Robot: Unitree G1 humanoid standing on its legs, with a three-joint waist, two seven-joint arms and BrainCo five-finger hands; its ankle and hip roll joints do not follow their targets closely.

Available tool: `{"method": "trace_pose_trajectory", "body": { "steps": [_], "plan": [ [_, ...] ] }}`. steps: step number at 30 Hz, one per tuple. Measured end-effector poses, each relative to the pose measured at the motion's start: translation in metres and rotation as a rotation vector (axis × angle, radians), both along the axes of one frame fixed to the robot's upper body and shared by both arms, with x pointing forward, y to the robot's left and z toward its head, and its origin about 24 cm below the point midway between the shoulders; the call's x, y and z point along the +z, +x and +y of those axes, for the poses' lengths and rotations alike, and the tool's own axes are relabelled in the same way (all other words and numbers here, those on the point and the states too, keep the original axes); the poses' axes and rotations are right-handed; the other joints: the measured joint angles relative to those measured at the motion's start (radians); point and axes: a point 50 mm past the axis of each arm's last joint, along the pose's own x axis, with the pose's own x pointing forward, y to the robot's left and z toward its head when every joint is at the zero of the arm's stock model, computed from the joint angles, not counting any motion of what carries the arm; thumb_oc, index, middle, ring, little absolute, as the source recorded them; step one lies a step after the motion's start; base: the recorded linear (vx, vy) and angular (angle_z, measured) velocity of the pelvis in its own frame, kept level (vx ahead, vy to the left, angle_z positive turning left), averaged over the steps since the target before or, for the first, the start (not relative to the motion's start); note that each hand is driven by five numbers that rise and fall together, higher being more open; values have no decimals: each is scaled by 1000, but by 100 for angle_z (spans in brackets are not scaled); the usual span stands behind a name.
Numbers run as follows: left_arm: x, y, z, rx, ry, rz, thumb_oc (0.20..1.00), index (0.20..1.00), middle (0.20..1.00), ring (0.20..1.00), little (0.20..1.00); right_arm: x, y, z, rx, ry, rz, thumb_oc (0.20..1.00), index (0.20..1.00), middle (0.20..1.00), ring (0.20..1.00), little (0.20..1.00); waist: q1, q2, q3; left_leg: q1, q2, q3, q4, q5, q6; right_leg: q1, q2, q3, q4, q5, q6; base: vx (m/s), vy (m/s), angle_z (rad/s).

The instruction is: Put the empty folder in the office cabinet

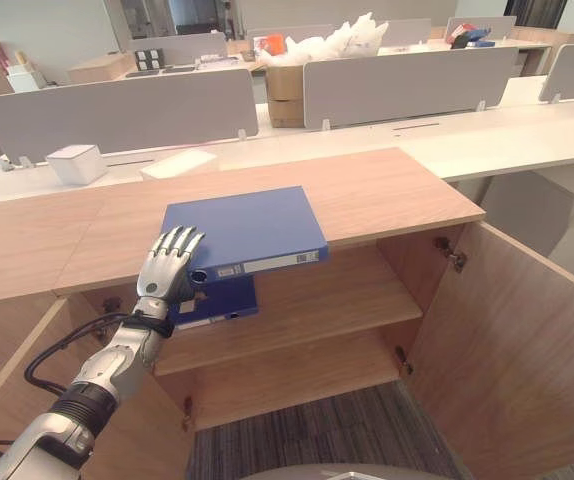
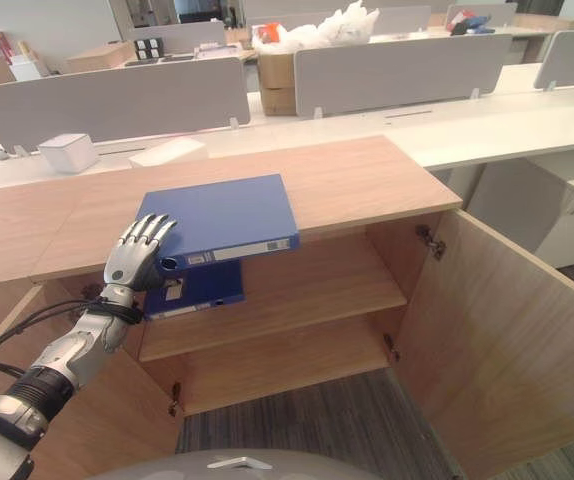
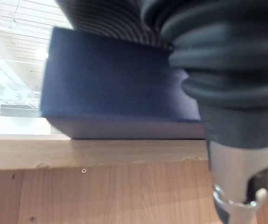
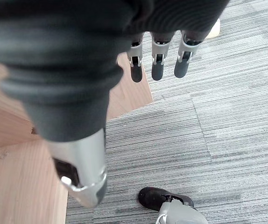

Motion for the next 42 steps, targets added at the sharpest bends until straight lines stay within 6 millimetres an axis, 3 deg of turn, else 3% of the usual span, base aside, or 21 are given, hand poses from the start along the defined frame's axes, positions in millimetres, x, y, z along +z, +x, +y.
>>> {"method": "trace_pose_trajectory", "body": {
  "steps": [10,11,12,13,25,34,42],
  "plan": [
    [-5,-1,1,12,-7,20,1000,1000,1000,1000,1000,0,0,0,-1,0,0,1000,1000,1000,1000,1000,-1,3,-16,-1,0,4,0,-4,-5,-4,1,4,0,1,-2,-1,0,0],
    [-5,-1,1,12,-7,20,827,827,827,827,827,0,0,0,-2,-1,0,1000,1000,1000,1000,1000,-1,3,-16,-1,0,4,0,-4,-5,-4,0,5,0,1,-2,0,0,0],
    [-5,-1,1,11,-8,20,485,485,485,485,485,0,-1,-1,-3,-2,0,1000,1000,1000,1000,1000,-1,3,-17,-1,0,4,0,-4,-6,-4,0,5,0,1,-2,0,0,0],
    [-5,-1,1,11,-8,20,200,200,200,200,200,0,-1,-1,-5,-3,0,1000,1000,1000,1000,1000,0,2,-16,-1,0,5,0,-4,-6,-4,0,5,0,1,-2,0,0,0],
    [19,15,-1,-4,9,-97,200,200,200,200,200,2,-4,-9,-49,-22,0,1000,1000,1000,1000,1000,0,7,-18,-3,1,5,0,-4,-6,-6,1,6,0,1,-2,0,0,0],
    [31,16,3,-16,30,-135,200,200,200,200,200,4,-10,-16,-63,-51,14,1000,1000,1000,1000,1000,2,4,-16,-5,1,6,0,-4,-6,-8,1,5,0,1,-2,-4,1,0],
    [71,12,9,35,-177,-317,200,200,200,200,200,4,-3,-16,-75,-49,1,1000,1000,1000,1000,1000,12,1,17,-1,2,-4,0,-2,-5,7,1,-6,0,2,-1,-17,1,3]
  ]
}}
